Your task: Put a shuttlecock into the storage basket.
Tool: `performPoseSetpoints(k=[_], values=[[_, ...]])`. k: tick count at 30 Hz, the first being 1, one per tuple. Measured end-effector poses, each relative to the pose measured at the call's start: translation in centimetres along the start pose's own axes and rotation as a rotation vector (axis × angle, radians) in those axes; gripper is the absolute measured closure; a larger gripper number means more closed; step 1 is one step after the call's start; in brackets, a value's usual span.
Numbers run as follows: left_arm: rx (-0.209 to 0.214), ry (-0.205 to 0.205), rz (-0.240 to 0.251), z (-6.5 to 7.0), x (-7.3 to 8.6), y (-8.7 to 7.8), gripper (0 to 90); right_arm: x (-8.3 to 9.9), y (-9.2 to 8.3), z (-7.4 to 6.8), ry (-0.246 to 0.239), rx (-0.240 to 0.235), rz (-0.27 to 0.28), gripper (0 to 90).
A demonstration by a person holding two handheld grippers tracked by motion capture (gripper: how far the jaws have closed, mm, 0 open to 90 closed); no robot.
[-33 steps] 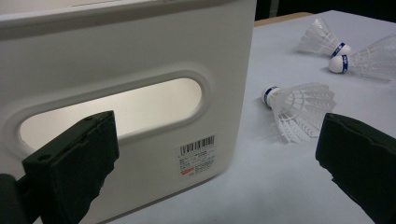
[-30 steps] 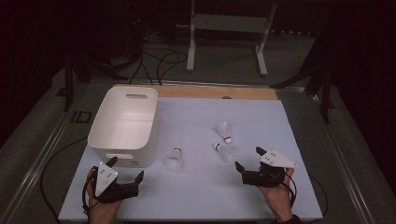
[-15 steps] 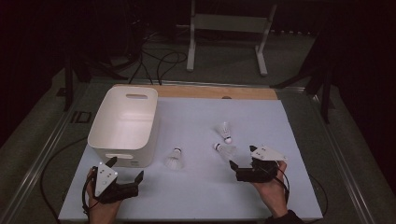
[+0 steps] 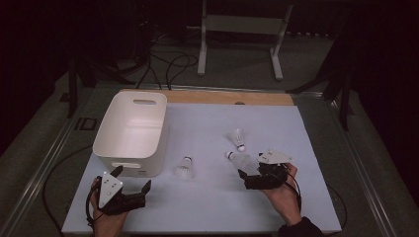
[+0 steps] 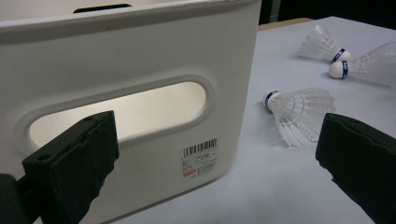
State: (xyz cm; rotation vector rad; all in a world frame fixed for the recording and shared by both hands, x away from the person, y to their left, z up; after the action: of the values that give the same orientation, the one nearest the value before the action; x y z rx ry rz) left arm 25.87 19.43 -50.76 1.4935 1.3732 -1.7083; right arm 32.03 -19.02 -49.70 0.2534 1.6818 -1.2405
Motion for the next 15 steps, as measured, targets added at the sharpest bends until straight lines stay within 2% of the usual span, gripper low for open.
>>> performPoseSetpoints(k=[15], values=[[0.003,0.003,-0.001,0.1,0.0,0.0,0.0,0.3,1.2,-0.3,-0.003,0.000,-0.028,7.8]])
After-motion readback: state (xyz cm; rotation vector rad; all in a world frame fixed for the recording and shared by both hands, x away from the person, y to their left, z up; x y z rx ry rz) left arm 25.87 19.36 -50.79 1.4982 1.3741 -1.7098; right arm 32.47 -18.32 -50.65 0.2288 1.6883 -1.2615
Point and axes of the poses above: each handheld gripper's, and its own axes: y roughly forward along the jaws, x roughly out of its underside, z roughly to its right, the point moved 6 cm from there along y, roughly forward along the jaws, and after that the axes turned 4 degrees about y, right-handed, at the moved point
